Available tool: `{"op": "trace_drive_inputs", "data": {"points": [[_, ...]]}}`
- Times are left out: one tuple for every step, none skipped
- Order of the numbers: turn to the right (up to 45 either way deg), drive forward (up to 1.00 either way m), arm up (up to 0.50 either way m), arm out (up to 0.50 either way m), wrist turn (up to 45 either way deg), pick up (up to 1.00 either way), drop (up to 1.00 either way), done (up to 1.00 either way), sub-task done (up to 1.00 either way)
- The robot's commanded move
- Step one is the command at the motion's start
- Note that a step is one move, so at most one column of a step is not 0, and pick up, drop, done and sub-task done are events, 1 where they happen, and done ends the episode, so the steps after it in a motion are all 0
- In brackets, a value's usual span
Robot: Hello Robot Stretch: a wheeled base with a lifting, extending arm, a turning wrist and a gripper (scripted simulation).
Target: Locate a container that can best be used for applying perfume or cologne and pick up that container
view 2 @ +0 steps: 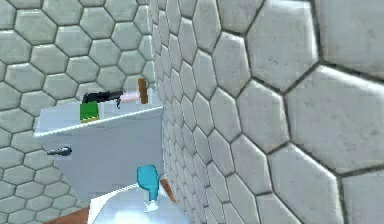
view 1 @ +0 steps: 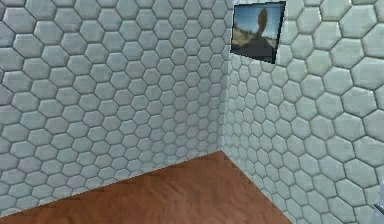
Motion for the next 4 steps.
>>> {"op": "trace_drive_inputs", "data": {"points": [[-12.0,0.0,0.0,0.0,0.0,0.0,0.0,0.0,0.0],[0.0,0.0,0.5,0.0,0.0,0.0,0.0,0.0,0.0],[0.0,0.0,0.16,0.0,0.0,0.0,0.0,0.0,0.0],[0.0,0.0,0.0,0.26,0.0,0.0,0.0,0.0,0.0]]}}
